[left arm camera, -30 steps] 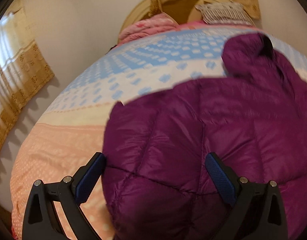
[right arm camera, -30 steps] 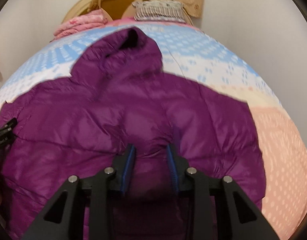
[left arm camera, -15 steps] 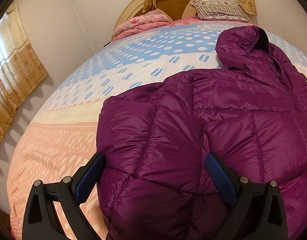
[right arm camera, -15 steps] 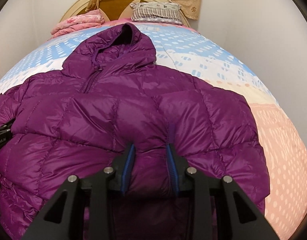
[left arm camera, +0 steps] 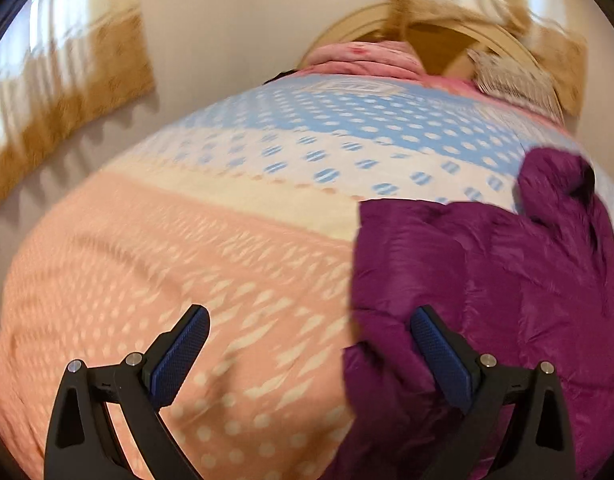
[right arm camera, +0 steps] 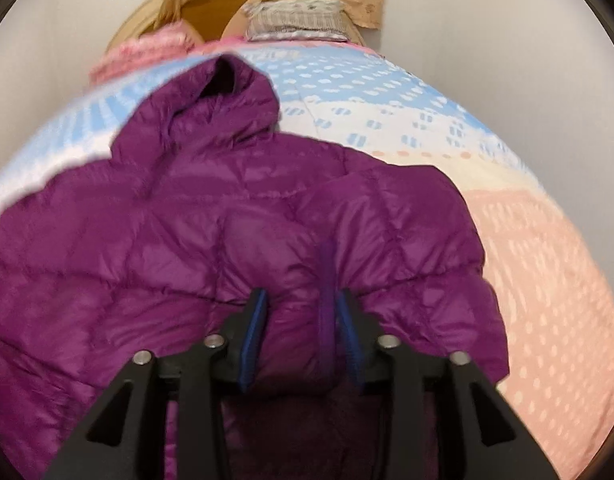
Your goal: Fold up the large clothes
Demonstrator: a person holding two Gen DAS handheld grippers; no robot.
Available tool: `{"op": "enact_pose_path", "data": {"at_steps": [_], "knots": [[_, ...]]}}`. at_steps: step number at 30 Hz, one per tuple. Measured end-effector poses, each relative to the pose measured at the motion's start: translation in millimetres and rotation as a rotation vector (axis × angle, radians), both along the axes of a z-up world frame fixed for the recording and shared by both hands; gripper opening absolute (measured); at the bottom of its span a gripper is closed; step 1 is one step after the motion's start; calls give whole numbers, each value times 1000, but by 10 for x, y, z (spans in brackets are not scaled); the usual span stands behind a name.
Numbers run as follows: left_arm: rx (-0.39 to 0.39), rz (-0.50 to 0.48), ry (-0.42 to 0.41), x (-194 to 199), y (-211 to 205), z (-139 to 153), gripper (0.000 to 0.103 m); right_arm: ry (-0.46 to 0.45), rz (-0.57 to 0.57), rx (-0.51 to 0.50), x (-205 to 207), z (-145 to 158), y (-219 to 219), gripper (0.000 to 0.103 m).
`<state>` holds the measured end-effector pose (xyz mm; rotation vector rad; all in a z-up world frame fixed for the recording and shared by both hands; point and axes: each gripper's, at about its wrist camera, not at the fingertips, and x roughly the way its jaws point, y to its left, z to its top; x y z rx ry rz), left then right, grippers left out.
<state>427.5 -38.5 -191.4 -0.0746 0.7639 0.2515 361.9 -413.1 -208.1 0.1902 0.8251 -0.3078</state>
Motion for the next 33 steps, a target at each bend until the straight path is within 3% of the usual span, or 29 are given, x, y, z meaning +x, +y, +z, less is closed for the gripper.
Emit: {"op": "enact_pose_path", "data": {"at_steps": [4,7,12,15,16,22,26,29,31,33], "knots": [[-37,35,10,-106,156,16,101,-34,14,84,-57,70,-48,53],[-19,19,-10,-154,151,69,101,-84,13,118,-136,180,-75,53],[59,-15,30,-42,-1,-28,101,-18,53,155,24,41,-42,53],[127,-26,50,-27,-85,-84,101,28,104,131,43,-56,82,23],[126,-28,46,-43,-77,-65,101,14,110,125,2,-35,99,17],[103,13,4,-140,114,77,101,-87,98,79,-367,230,61,12],[106,18,59,-72,137,-15,101,-68,57,27,-489,134,-42,12],[89,10,97,-52,79,-63,101,-19,38,16,-436,-19,-87,19],[83,-1,65,-98,8,26,101,-36,4,-9,-500,56,-120,52],[92,-27,11,-125,-115,174,101,-108,-61,-29,-610,276,-152,55]]}}
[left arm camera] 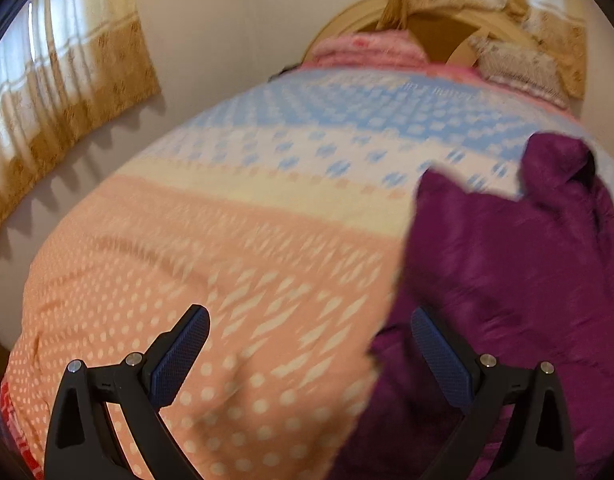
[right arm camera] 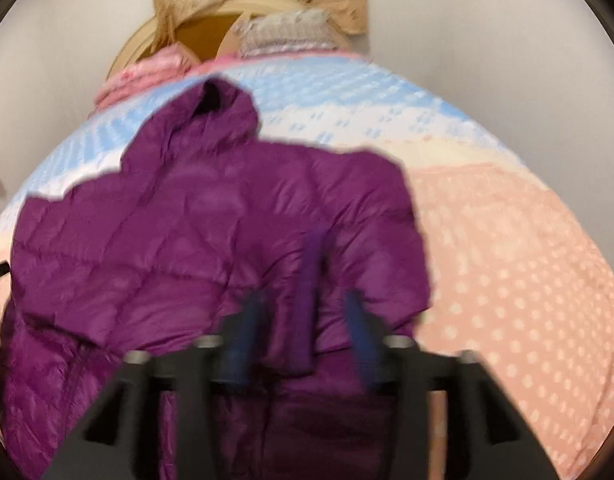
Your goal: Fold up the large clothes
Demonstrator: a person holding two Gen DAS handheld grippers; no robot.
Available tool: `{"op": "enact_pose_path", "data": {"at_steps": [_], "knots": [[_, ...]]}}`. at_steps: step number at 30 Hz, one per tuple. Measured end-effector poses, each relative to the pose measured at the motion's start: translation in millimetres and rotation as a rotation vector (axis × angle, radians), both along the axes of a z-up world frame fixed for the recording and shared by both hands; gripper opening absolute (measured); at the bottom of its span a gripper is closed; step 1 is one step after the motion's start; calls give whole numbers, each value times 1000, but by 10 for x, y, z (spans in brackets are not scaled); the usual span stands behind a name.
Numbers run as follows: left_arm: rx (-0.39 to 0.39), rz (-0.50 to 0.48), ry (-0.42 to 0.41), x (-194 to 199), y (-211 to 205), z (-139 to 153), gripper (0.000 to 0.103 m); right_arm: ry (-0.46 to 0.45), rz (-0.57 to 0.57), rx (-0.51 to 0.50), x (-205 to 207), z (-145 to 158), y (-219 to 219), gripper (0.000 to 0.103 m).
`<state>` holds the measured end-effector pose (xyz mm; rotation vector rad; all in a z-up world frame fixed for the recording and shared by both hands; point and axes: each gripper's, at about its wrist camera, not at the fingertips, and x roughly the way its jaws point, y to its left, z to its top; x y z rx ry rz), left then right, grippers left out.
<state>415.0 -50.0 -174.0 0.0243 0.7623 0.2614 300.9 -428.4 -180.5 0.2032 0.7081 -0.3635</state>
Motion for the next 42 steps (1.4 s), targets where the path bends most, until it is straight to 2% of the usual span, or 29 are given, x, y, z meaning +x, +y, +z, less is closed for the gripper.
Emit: {"op": "enact_pose_path", "data": {"at_steps": [2,3,4,5,7,11,14,16,29,42], "knots": [[7,-52,-55,14,-188,173,101,-58,-27,-42,-27,208,31,55],[9,-75,-70,33,-268,231,101,-97,-11,-35,-15,319,61,51],[2,-110,-83,70,-373,290,101,-111,6,-26,28,379,95,43],[-16,-144,-81,125,-455,304,101,-117,30,-9,97,412,129,40],[11,-163,-60,275,-611,243,101,-118,94,59,284,396,177,31],[101,-155,27,573,-767,-124,101,-27,119,91,689,56,241,29],[75,-148,122,719,-735,-433,101,40,107,94,788,-245,246,28],[43,-150,115,699,-704,-483,101,69,111,83,764,-416,235,22],[66,-158,106,694,-753,-535,102,86,110,9,744,-529,306,22],[16,-167,111,696,-694,-548,102,99,102,-32,738,-539,374,21]]}}
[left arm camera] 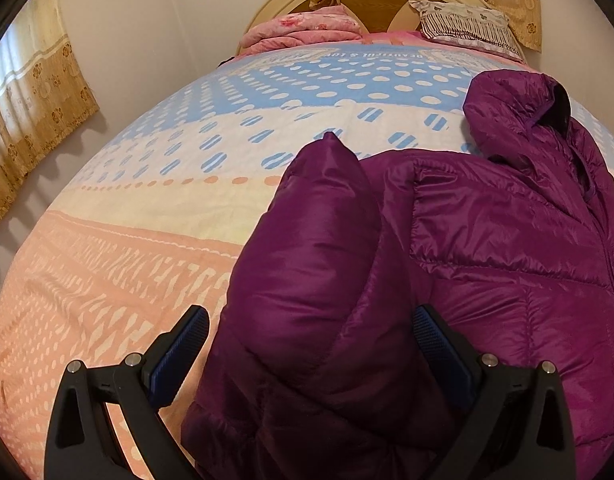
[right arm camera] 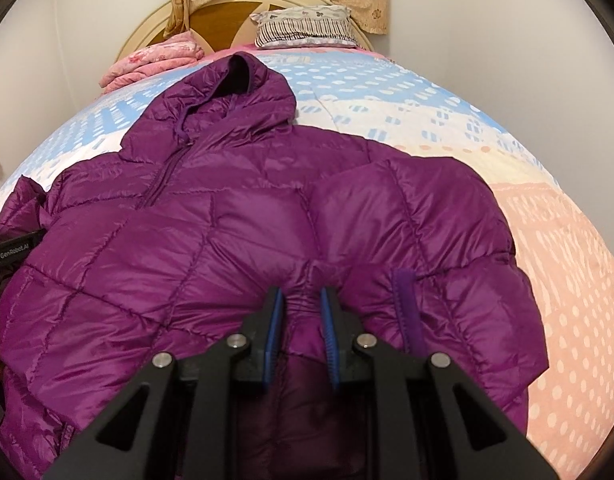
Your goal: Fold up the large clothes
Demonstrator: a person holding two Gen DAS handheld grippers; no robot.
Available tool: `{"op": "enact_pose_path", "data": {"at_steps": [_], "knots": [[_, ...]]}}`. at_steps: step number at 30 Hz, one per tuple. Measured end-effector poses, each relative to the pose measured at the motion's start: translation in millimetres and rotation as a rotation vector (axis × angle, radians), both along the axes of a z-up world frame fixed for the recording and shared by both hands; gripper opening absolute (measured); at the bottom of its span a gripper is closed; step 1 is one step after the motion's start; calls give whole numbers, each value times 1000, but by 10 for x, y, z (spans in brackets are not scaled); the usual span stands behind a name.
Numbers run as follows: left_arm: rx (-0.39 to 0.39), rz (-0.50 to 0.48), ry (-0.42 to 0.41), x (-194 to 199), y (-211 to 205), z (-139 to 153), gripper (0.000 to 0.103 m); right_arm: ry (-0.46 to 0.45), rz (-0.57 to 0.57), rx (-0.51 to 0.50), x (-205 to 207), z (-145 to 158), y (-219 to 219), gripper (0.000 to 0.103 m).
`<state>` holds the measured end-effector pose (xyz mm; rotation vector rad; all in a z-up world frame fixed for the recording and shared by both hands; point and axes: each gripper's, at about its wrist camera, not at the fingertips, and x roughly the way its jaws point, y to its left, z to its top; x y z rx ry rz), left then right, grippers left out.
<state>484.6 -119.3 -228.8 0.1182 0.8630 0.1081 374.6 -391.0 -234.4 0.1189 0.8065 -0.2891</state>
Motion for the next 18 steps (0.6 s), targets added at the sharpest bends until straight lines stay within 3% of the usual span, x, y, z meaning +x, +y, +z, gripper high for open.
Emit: {"op": "enact_pose_path", "data": {"at_steps": [7,9,11,12,13,16,18], "knots": [[-64,-37,49,62,83,15,102,45,30,23,64,42,-47,22],[-43,-55,79,59,118,97,102,89,73,35,107,105,-74,25],[-28,-83,13,-16,159,376,102,103,111,84,127,221,-126,43],[-28,-95,-17,-36,164,487,102,78,128,105,128,351,-169,62],[-33,-115,-65,-43,168,671,102,56,132,95,128,427,-180,73],[-46,-169,-129,117,64,1011,102,-10,143,30,318,743,-308,76],[-52,-209,-111,356,-103,1095,102,-15,141,44,586,833,-454,76]]}}
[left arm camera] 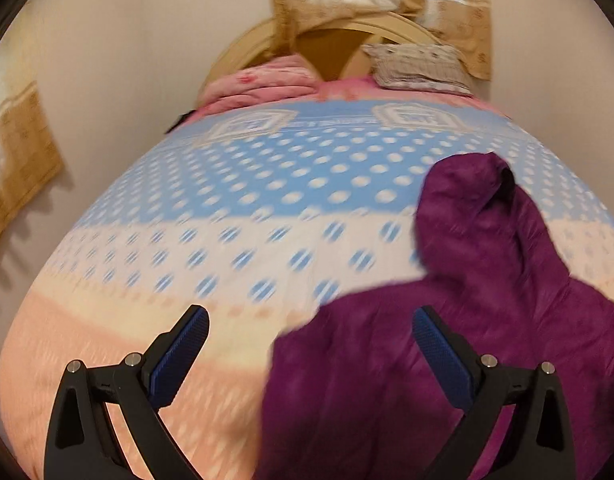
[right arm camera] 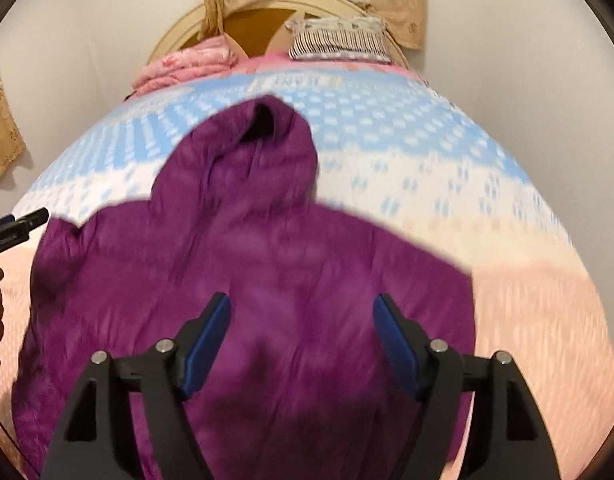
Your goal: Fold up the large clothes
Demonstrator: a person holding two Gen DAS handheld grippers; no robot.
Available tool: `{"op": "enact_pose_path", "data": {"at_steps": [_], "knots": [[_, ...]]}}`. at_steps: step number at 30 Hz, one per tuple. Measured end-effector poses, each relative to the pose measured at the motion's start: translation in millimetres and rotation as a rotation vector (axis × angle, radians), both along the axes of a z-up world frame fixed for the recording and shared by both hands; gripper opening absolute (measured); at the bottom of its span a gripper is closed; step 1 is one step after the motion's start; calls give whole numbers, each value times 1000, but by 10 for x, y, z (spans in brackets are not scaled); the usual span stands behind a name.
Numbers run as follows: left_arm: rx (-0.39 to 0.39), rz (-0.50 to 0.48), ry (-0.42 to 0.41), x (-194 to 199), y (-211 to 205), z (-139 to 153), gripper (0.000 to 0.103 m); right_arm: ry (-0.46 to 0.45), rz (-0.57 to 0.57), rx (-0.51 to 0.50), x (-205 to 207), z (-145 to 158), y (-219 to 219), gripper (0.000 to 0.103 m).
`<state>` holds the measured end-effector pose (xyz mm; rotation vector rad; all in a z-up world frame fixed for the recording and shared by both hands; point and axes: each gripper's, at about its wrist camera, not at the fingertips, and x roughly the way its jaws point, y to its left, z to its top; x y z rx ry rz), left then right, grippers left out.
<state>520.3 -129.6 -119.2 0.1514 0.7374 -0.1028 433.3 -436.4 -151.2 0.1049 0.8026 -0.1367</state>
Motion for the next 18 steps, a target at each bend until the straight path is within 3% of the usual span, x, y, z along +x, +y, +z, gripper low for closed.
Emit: {"op": "enact_pose_path", "data": {"at_steps": [3,10,18], "knots": [[39,-28,-4,450,-343,-22,102,-21,-13,21,435,63,-193,76],[38,-97,94,1343,-941,-301,102,-22,-23,76,1334,-27,-512,76],[38,-133,148,2044,-1360,-550,102,43,1,30,2214,-274,-595,76]]}}
